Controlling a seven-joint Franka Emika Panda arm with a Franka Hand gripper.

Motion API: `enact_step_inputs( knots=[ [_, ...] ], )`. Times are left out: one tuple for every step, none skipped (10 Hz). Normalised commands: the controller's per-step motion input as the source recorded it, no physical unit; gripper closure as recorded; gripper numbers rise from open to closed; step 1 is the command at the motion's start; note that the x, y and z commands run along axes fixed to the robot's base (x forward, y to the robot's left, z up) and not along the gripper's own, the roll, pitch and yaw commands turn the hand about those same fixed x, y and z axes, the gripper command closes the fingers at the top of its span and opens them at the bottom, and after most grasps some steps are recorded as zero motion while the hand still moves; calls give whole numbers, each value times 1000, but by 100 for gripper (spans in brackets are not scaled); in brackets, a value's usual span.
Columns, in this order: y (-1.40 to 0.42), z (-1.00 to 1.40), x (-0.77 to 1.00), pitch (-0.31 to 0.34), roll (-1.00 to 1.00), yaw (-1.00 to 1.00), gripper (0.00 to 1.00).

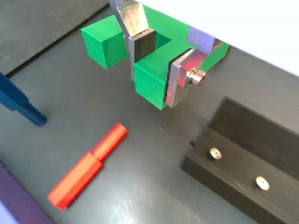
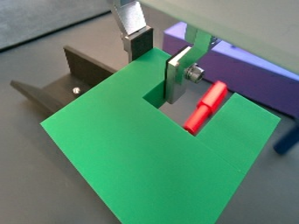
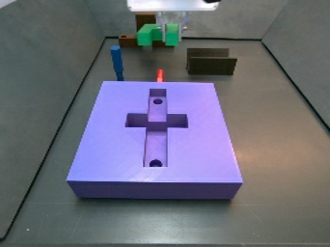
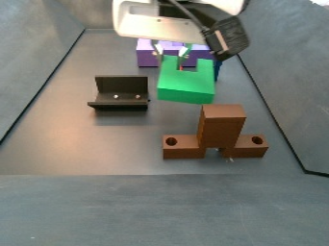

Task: Pick up the green object. Move up. Place the green object on the fixture. Regrasp the green object. Move to above the board. Insert the green object.
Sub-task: Place the green object on the fixture.

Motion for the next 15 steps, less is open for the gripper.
enact_step_inputs(
  knots=[
    [0,86,646,0,-1000,-126,100],
    [0,86,637,0,-1000,-114,100],
    [17,89,603,0,-1000,-60,100],
    [29,89,589,0,-1000,-29,100],
    [40,83,566,0,-1000,0,100],
    [49,80,549,0,-1000,0,100],
    [100,91,509,86,-1000,0,100],
    [126,123,374,120,-1000,37,100],
    [9,0,54,0,-111,0,100],
    [0,-6,0,-20,-29,0,100],
    [-3,-49,0,-71,-80,49,100],
    [0,-77,-11,-109,-29,29,100],
    [0,-63,0,-89,-89,9,100],
    [-103,-66,49,-180,-214,0,100],
    [-151,-71,154,-169,-237,0,100]
  ],
)
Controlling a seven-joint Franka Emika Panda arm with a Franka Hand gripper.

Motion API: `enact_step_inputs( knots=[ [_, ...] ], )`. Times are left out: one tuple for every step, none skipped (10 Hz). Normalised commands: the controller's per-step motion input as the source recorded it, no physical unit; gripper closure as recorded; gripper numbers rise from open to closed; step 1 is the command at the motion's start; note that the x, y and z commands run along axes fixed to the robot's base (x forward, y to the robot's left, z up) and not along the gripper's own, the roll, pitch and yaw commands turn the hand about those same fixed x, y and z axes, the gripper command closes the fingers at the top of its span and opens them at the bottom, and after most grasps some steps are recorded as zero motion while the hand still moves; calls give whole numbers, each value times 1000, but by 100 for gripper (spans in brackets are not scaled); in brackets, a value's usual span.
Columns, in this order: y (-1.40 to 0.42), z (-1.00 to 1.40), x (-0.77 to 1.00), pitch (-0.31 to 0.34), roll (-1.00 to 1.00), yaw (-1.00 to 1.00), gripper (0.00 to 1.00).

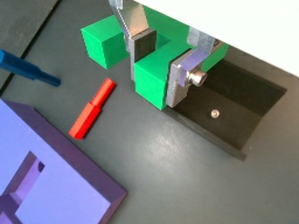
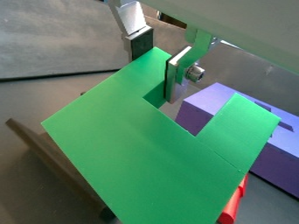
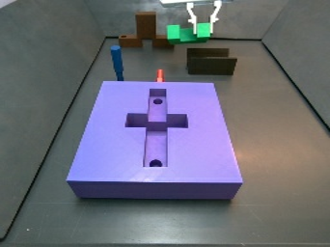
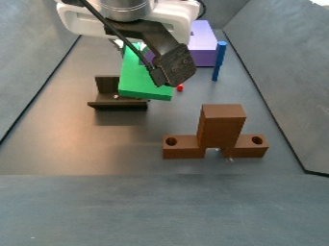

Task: Pick up the green object. Move up. Place the green object on the fixture. Regrasp the green object. Move to above the board. Insert the green object.
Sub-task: Place the green object on the fixture.

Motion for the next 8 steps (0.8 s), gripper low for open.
enact_step_inputs(
  knots=[
    [-186,-80,237,-140,-243,0,100],
    [-140,-117,354,-120,-260,0,100],
    [0,-43,491,-40,-203,0,100],
    [-11,0,657,0,-146,-54,100],
    [0,0,751,0,-466,0,100],
    [-126,0,754,0,-460,-11,100],
    [-131,0,683,0,-357,-57,100],
    [0,-123,400,-14,-297,0,100]
  ],
)
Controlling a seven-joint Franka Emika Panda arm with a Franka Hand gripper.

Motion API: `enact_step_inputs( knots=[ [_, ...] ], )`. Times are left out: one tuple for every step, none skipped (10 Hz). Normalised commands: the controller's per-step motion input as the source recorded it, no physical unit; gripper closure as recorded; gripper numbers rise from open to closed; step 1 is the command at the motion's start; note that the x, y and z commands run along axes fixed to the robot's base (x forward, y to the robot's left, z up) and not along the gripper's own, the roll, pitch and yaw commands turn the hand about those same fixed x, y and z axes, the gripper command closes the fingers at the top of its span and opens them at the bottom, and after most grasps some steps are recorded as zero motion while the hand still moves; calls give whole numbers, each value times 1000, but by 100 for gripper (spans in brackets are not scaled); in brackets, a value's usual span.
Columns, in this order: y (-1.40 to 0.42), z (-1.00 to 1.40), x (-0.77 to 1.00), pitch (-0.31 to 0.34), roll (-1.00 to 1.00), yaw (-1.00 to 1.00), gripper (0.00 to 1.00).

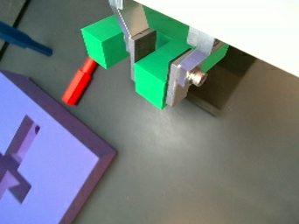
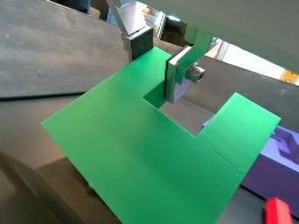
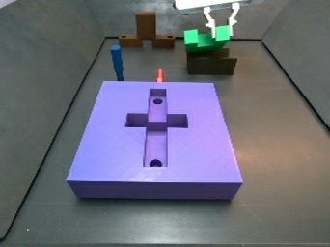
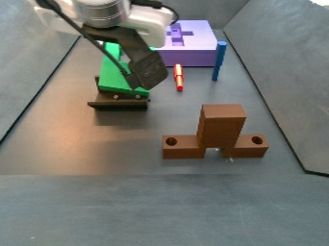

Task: Pick up the green object. Move up. Place the green object on the fixture. Regrasp the green object. Move to above the board. Insert the green object.
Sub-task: Place the green object on the fixture.

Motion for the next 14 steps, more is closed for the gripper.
enact_step_inputs(
  knots=[
    [0,-211,289,-11,-274,0,100],
    [40,-226,74,-23,-191,0,100],
    [14,-211,94,-6,-183,0,100],
    [0,-217,77,-34,-191,0,100],
    [0,-191,63,-40,-229,0,100],
    [0,-163,0,-63,-226,0,100],
    [0,-160,0,-54,-137,0,100],
    [0,-160,9,-31,-77,0,100],
    [0,-200,29,-29,-100,0,100],
    [0,-220,94,0,-29,-3,100],
    [-26,-200,514,389,0,-334,100],
    [46,-146,349,271,-146,-377,100],
    [83,-74,234,143,-203,-206,100],
    [80,-86,131,37,-206,-86,100]
  ],
)
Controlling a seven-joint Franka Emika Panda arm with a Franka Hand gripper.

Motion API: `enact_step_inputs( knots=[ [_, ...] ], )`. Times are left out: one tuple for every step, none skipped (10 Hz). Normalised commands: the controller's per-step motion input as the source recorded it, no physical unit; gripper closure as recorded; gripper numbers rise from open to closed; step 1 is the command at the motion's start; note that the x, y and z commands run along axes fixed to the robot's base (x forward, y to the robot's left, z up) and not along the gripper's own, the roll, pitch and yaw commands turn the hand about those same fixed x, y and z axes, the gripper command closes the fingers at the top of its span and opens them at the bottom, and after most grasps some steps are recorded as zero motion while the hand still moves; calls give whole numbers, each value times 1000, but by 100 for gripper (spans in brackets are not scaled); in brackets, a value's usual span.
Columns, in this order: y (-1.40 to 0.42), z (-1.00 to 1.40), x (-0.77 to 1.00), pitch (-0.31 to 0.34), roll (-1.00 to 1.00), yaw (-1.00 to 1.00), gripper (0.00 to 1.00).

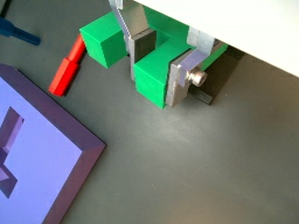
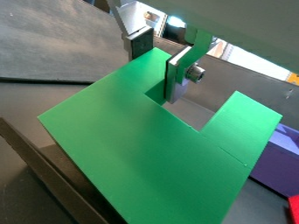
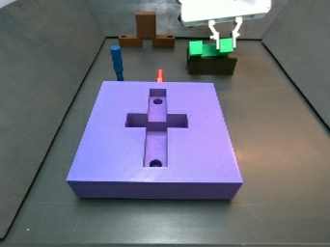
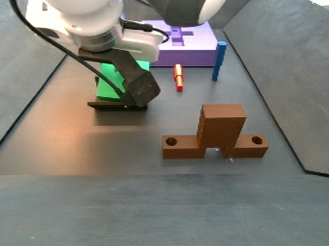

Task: Pick up the green object. Move up. Place the green object on the fixture. Regrasp the green object. Move to above the board. Insert the green object.
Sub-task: Place the green object on the fixture, then regrasp the green object.

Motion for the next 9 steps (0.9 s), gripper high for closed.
enact_step_inputs(
  knots=[
    [69,-109,211,51,-226,-43,100],
    [109,-103,371,149,-249,0,100],
    [0,0,91,69,-3,-37,100],
    [0,0,0,0,0,0,100],
    [0,0,0,0,0,0,0],
    [-11,240,0,-9,86,0,0],
    [0,354,0,-20,580,0,0],
    [0,357,-40,-100,1000,0,0],
    [0,214,0,-23,1000,34,0]
  ],
)
